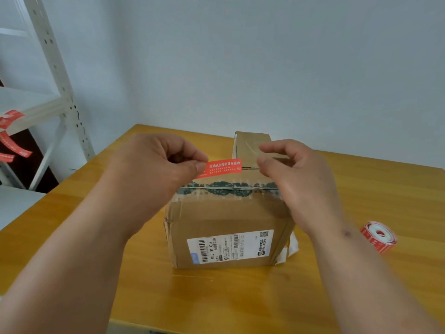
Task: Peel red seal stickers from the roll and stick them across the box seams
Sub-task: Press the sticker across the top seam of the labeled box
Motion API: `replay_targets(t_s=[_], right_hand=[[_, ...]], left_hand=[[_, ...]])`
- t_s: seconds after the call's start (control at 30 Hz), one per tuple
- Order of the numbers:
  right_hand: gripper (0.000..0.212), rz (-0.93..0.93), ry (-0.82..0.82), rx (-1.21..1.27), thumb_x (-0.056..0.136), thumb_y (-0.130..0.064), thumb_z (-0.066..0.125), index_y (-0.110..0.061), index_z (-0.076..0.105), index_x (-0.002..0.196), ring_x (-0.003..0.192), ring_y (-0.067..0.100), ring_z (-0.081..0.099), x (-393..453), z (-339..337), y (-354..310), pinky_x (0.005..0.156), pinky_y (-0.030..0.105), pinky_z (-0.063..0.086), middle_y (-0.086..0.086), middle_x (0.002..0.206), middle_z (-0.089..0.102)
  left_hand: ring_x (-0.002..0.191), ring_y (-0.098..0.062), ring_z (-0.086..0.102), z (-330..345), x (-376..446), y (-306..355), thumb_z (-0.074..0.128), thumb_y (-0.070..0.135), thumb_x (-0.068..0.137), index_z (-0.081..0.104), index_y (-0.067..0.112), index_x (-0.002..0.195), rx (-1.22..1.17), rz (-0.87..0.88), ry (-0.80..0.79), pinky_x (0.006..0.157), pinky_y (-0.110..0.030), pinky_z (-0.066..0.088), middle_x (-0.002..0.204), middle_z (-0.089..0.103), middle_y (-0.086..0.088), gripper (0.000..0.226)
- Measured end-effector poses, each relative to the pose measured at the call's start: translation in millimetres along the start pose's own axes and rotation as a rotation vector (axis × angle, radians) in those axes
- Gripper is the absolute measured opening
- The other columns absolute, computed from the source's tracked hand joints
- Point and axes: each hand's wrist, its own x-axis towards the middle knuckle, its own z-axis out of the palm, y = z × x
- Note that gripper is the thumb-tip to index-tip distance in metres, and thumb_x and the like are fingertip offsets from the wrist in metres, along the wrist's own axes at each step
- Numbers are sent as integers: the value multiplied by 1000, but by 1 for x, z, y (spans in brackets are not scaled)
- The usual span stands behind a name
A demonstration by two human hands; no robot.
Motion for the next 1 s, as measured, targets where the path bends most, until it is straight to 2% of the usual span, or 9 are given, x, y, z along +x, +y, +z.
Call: replay_targets(t_s=[0.13, 0.23, 0.3, 0.4, 0.47, 0.63, 0.77, 0.87, 1.0], right_hand=[[12, 3, -119, 83, 83, -37, 66, -33, 70, 93, 78, -2, 63, -2, 4, -3, 71, 19, 45, -14, 82, 69], [7, -13, -141, 47, 83, -36, 68, -30, 71, 86, 72, 3, 64, -3, 12, -3, 62, 15, 45, -8, 78, 70], [6, -12, -141, 61, 82, -33, 71, -28, 70, 83, 73, 7, 64, -1, 15, -2, 63, 19, 49, -3, 77, 70], [8, -12, -163, 78, 80, -30, 73, -25, 67, 82, 63, -2, 57, 2, 18, 0, 56, 10, 44, -9, 72, 65], [8, -14, -179, 79, 81, -27, 73, -24, 66, 82, 58, -3, 52, 3, 18, 0, 54, 10, 43, -10, 66, 60], [7, -27, -175, 45, 84, -24, 69, -24, 64, 79, 67, 11, 57, 4, 19, 0, 58, 18, 45, 10, 82, 67], [8, -19, -176, 60, 84, -18, 67, -24, 63, 81, 61, 6, 54, 3, 18, -1, 54, 16, 43, 4, 74, 63], [14, -18, -181, 73, 84, -12, 64, -25, 60, 85, 63, 7, 54, 4, 19, -1, 57, 22, 47, 5, 75, 61], [17, -61, -170, 31, 86, -10, 61, -26, 56, 86, 62, 3, 52, 6, 19, 0, 57, 19, 45, 1, 73, 59]], left_hand=[[69, -16, 67, -3, 3, -3, 75, 16, 80, 77, 24, 76, -100, -28, -65, 67, -22, 54, 73, 73, -1, 9], [66, -12, 63, -1, 6, -5, 74, 13, 80, 77, 21, 75, -135, -68, -108, 65, -24, 54, 72, 73, -3, 10], [66, -11, 63, 0, 7, -7, 74, 12, 80, 77, 20, 76, -147, -91, -133, 64, -22, 55, 74, 73, -6, 9], [67, -14, 63, -1, 8, -9, 73, 11, 80, 77, 20, 78, -173, -101, -153, 65, -23, 55, 76, 73, -10, 10], [67, -15, 62, -2, 9, -11, 73, 11, 80, 77, 20, 78, -188, -103, -159, 67, -25, 55, 77, 73, -11, 10], [69, -16, 63, -3, 12, -13, 72, 13, 81, 78, 23, 79, -182, -110, -161, 74, -35, 56, 76, 73, -8, 12], [71, -14, 66, -3, 14, -15, 71, 10, 84, 78, 22, 77, -135, -149, -127, 72, -30, 58, 75, 75, 0, 15], [64, -7, 66, -1, 15, -15, 73, 8, 83, 76, 25, 81, -80, -146, -104, 66, -25, 54, 70, 74, 3, 17], [67, -14, 69, -1, 17, -16, 74, 10, 82, 73, 23, 100, 6, -113, -102, 77, -36, 58, 71, 72, -5, 23]])
